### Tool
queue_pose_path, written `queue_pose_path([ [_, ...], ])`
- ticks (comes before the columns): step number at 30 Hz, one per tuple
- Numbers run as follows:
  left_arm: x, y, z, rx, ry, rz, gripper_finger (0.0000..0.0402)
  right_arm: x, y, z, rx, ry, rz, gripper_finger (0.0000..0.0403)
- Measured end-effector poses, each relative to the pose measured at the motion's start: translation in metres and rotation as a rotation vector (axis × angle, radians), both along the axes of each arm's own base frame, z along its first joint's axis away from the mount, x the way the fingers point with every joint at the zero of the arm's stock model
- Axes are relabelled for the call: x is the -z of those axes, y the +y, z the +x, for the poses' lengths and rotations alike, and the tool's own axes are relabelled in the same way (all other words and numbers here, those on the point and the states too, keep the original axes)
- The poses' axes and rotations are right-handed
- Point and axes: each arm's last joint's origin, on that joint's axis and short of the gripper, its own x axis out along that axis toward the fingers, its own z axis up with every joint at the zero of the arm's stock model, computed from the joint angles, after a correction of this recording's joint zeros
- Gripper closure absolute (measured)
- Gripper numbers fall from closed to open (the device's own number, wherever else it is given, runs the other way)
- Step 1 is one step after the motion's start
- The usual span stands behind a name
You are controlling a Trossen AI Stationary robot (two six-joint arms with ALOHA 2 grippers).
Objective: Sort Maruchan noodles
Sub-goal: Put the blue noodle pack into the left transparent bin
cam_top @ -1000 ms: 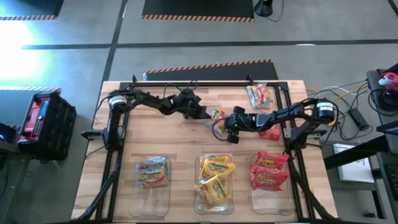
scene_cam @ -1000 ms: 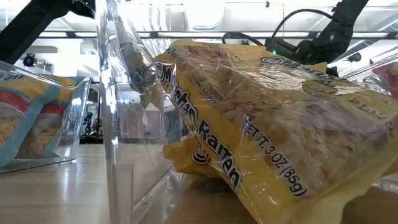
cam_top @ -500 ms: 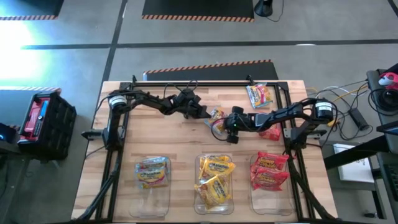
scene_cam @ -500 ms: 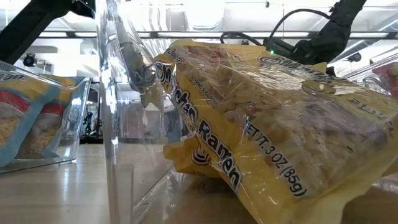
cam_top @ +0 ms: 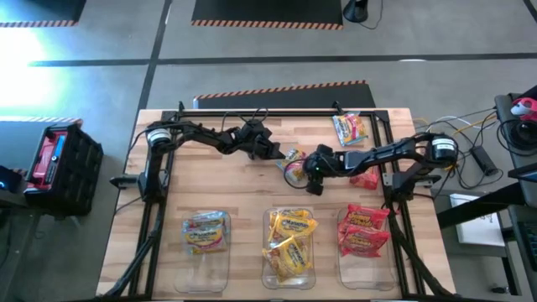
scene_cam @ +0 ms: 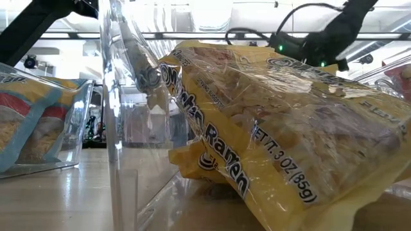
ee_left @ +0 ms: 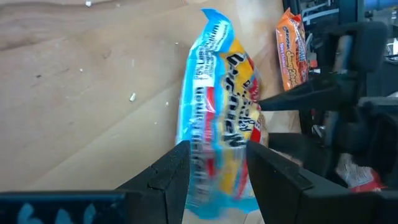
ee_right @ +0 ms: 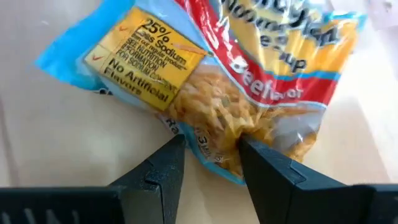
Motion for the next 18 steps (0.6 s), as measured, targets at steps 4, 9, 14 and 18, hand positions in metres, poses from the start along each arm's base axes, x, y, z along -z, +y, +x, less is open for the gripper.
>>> queue_pose_path([
  [4, -0.002, 0.0, 0.0, 0.016, -0.012, 0.025, 0.0262, -0.022, 0.0, -0.005, 0.043, -0.028, 0.013, 0.0257],
  [9, -0.003, -0.001, 0.001, 0.053, -0.024, 0.02, 0.0262, -0.044, 0.001, -0.009, 0.142, -0.18, 0.139, 0.0257],
  [14, -0.003, -0.001, 0.001, 0.065, -0.029, 0.015, 0.0262, -0.045, 0.001, -0.007, 0.351, -0.273, 0.363, 0.0257],
  [18, -0.005, 0.0, 0.001, 0.067, -0.042, 0.026, 0.0262, -0.031, 0.0, 0.0, 0.425, -0.276, 0.414, 0.0257],
])
